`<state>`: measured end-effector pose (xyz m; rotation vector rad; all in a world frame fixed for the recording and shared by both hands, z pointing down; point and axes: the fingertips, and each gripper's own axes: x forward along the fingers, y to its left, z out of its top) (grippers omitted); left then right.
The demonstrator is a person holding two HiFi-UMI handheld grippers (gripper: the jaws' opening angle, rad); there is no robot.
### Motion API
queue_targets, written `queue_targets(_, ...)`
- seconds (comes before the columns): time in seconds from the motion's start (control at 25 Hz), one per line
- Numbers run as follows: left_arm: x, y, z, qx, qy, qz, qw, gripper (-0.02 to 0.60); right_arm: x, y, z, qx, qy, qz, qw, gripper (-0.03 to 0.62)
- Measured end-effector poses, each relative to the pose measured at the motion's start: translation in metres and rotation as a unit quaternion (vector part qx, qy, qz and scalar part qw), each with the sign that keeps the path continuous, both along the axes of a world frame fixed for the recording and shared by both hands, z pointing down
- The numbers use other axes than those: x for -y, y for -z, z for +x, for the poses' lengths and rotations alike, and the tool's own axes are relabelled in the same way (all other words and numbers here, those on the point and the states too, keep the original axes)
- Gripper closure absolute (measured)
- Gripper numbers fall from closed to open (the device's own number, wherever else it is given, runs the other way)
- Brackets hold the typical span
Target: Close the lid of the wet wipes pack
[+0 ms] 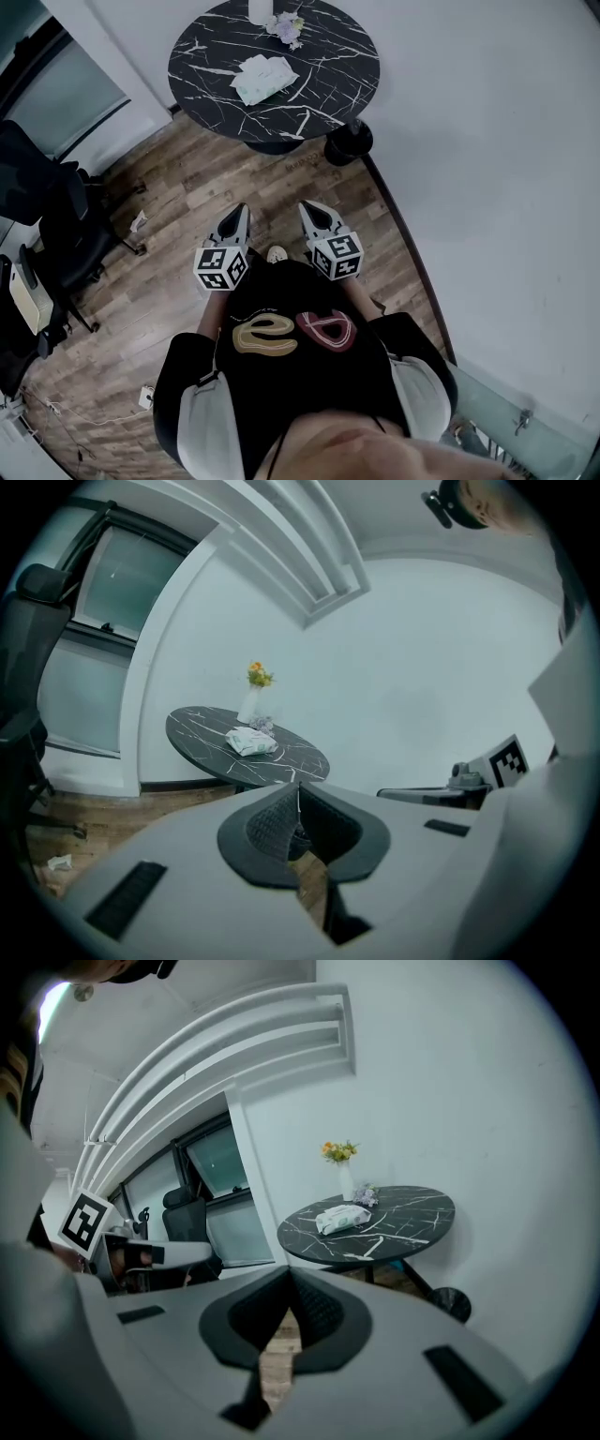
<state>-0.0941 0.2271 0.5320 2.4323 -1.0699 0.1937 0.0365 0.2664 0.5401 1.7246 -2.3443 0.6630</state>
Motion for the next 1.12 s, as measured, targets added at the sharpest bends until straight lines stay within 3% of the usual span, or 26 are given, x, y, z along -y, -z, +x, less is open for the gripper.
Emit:
queue_targets(0.28,0.001,-0.01,0.004,0.006,-0.001,-0.015,0.9999,0.563,-0.004,-0.005,0.013,0.008,-0.018,-0.006,1.0,0.583)
queue_targets(0.56,0.028,-0.011,0.019,0.011,-0.024,-0.006,0.9996,0.563,0.008,-0.008,0.026,0.012,-0.041,0.002,0.999,0.583)
queue_targets(1.12,0.133,-0.014,0.03,0.007,-0.071,-0.021,0.9972,0.563,0.106,-0.005,0.031,-0.012,-0.07,-0.008,0.997,0.582)
